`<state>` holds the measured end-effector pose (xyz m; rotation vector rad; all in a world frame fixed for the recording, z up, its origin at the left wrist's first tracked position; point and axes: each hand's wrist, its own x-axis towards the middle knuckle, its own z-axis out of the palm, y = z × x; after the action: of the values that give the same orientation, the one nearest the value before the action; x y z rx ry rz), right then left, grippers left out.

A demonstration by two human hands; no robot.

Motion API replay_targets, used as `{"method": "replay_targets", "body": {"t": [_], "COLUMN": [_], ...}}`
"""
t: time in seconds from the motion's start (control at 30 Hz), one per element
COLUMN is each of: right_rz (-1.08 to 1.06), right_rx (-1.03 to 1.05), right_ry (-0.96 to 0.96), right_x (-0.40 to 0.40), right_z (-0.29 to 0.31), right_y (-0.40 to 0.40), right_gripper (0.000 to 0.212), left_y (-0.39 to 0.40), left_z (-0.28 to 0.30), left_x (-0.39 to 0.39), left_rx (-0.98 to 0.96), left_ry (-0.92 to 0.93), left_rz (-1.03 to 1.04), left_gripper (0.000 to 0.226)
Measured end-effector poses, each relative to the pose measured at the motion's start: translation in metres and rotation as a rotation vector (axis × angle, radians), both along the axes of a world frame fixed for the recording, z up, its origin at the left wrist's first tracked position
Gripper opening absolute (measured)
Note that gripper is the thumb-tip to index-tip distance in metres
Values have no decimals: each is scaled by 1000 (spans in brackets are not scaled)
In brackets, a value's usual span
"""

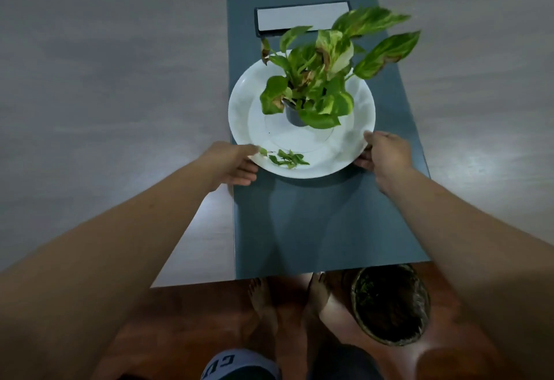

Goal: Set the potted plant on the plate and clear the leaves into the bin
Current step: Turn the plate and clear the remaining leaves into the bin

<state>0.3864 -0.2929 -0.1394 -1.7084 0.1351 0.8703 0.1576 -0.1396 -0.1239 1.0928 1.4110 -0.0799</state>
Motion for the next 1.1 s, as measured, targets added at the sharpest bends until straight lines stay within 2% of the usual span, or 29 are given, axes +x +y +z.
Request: {"method": "replay_targets", "body": {"t": [0.13, 0.23, 0.4, 0.43, 0.5, 0.53, 0.6, 0.67, 0.73, 0.8, 0.9, 1.1], "right_rz": [131, 157, 175, 200, 336, 432, 607, 764, 976, 1176, 1305, 1274], "right_rx": [-48, -54, -103, -157, -387, -484, -495, -413, -346, -348, -435, -369], "right_ry": [-98, -157, -206, -251, -553, -737, -1017, -1108, -1095, -992, -861, -864], "right_x": [10, 20, 37, 38, 36, 31, 12, -8, -21, -25, -24, -25], "right_z": [-8, -12, -11, -10, -7, -5, -2, 0, -2, -3, -6, -17], "right_y": [0, 4, 17, 17, 15, 13, 10, 14, 23, 33, 45, 56], "right_gripper": [25, 29, 22, 24, 33, 38, 42, 39, 39, 42, 43, 34], "left_y": [5, 6, -2, -4, -7, -8, -10, -12, -12, -10, -6, 6], "left_z": [-2, 0, -4, -6, -9, -11, -11, -10, -10, -12, -12, -11], "left_x": [2, 2, -2, -1, -1, -1, 0, 4, 11, 20, 31, 49], "left_rx": [111, 162, 132, 124, 254, 417, 773, 959, 1076, 1088, 938, 776], "left_ry": [-162, -166, -192, -191, -74, 43, 213, 204, 194, 126, -11, 146], "left_rz": [339, 302, 238, 251, 255, 229, 142, -26, -284, -457, -529, -834], "left_gripper": [17, 16, 14, 15, 19, 20, 23, 26, 28, 27, 27, 35]}}
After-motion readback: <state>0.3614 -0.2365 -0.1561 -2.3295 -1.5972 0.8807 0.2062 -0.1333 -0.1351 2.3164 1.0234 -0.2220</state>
